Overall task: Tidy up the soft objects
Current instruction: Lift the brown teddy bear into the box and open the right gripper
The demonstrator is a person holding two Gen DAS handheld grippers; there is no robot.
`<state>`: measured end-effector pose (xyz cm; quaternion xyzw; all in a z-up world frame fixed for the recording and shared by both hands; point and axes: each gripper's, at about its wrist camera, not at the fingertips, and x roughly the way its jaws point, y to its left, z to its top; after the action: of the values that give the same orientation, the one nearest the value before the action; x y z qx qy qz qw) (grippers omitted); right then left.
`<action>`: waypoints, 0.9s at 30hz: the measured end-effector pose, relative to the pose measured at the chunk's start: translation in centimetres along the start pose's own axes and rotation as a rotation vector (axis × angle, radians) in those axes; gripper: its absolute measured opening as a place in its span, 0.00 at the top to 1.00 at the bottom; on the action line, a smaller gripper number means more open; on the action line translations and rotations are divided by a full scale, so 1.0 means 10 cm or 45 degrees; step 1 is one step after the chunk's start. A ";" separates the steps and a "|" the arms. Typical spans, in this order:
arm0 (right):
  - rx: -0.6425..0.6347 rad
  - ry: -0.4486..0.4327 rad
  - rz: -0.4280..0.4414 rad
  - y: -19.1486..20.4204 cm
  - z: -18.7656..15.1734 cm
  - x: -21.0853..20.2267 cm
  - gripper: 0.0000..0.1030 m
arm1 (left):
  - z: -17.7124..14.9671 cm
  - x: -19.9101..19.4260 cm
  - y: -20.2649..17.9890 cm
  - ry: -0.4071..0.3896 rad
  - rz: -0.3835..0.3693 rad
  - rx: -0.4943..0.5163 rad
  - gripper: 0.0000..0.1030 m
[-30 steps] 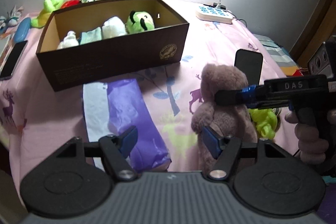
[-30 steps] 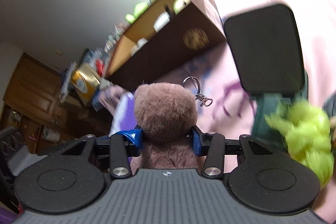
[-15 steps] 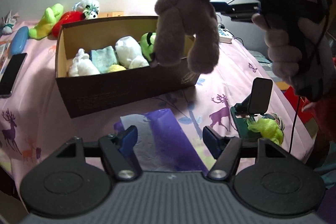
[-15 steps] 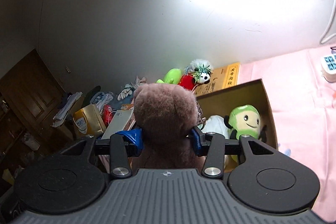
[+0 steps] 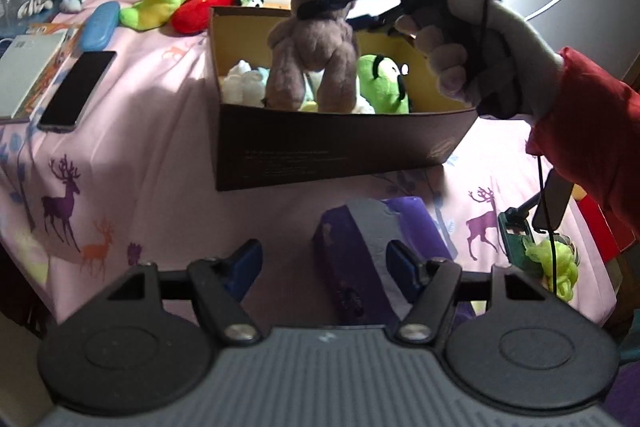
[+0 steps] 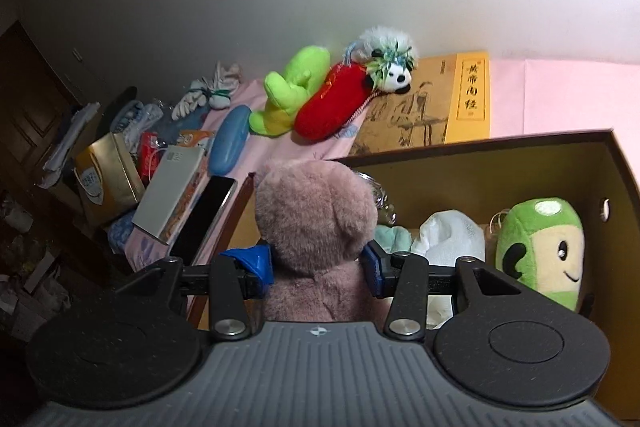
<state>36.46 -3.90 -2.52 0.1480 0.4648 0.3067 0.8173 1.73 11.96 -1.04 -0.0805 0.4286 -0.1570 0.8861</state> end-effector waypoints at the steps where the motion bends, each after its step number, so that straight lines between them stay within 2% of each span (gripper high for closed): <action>1: 0.010 0.023 -0.016 -0.01 0.00 0.08 0.72 | 0.00 0.00 0.02 0.000 0.005 -0.005 0.33; 7: 0.112 0.132 -0.037 -0.08 -0.01 0.43 0.69 | 0.02 0.03 0.12 0.003 0.018 -0.028 0.33; 13: 0.187 0.188 -0.059 -0.18 0.01 0.56 0.67 | 0.02 0.05 0.17 0.012 0.018 -0.038 0.33; 17: 0.188 0.193 -0.098 -0.21 0.04 0.48 0.66 | 0.03 0.05 0.16 0.009 0.014 -0.031 0.33; 27: 0.176 0.142 -0.066 -0.27 0.00 0.08 0.65 | 0.15 0.10 0.08 0.004 0.038 -0.025 0.33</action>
<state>37.79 -5.46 -4.52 0.1746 0.5333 0.2604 0.7857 3.69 12.35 -1.06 -0.0825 0.4325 -0.1396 0.8869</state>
